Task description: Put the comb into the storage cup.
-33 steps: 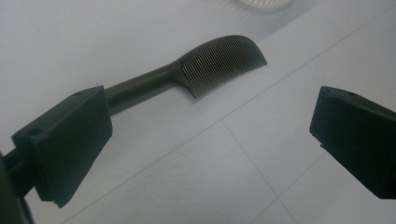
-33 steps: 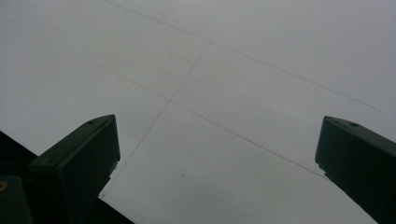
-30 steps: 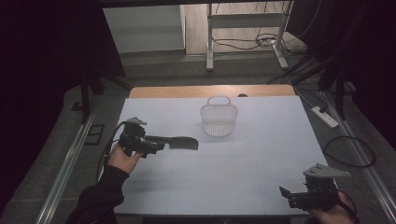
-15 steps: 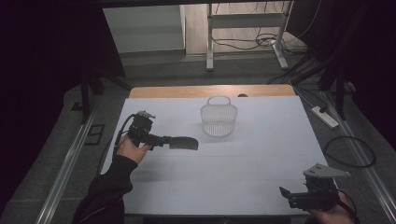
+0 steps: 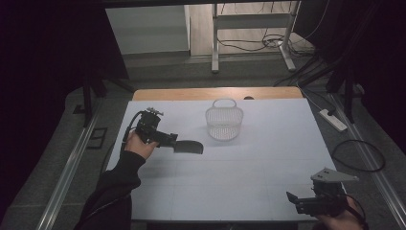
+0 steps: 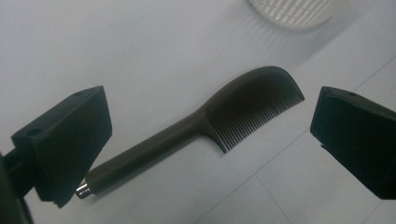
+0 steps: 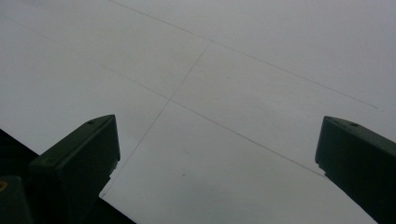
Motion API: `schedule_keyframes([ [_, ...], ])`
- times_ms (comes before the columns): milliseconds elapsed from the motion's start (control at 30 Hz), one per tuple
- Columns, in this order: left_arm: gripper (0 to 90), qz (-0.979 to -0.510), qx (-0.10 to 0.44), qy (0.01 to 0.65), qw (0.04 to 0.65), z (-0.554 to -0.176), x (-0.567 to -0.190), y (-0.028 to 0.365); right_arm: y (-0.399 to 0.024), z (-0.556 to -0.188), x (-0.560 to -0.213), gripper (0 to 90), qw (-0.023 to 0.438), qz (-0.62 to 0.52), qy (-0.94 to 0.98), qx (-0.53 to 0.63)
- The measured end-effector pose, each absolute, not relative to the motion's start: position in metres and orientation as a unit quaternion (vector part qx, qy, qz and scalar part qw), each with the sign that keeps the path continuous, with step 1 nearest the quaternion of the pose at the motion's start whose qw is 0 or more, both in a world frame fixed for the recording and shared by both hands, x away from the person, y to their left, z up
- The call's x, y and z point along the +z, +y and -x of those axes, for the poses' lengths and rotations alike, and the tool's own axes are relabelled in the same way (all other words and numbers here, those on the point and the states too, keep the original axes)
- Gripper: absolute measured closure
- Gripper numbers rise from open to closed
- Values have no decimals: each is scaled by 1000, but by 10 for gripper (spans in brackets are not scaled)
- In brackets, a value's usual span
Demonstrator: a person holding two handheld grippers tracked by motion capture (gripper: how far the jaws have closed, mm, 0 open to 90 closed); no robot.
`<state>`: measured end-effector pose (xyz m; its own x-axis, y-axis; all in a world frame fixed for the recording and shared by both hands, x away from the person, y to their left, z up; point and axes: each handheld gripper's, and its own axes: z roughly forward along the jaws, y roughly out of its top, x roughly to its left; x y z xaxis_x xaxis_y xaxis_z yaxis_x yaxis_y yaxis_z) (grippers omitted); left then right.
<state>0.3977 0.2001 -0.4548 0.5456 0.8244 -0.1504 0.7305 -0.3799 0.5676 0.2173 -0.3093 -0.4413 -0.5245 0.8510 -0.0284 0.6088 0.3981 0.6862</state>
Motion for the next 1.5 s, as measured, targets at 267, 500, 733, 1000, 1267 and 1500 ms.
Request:
schedule_keyframes([
  [267, 0, -827, 79, 473, 293, -408, -458, 198, -309, -217, -441, 4, 191, -448, 814, 315],
  [500, 0, -823, 75, 483, 291, -418, -461, 196, -309, -217, -441, 4, 191, -447, 815, 315],
  [733, 113, -826, 80, 483, 280, -422, -460, 196, -309, -217, -441, 4, 192, -447, 815, 314],
  [1000, 751, -831, 78, 477, 275, -424, -461, 198, -309, -217, -441, 4, 193, -447, 815, 314],
  [1267, 890, -829, 80, 487, 263, -427, -464, 197, -309, -217, -441, 4, 194, -448, 815, 313],
  [1500, 890, -826, 77, 496, 256, -430, -480, 194, -309, -217, -442, 5, 195, -447, 815, 313],
])
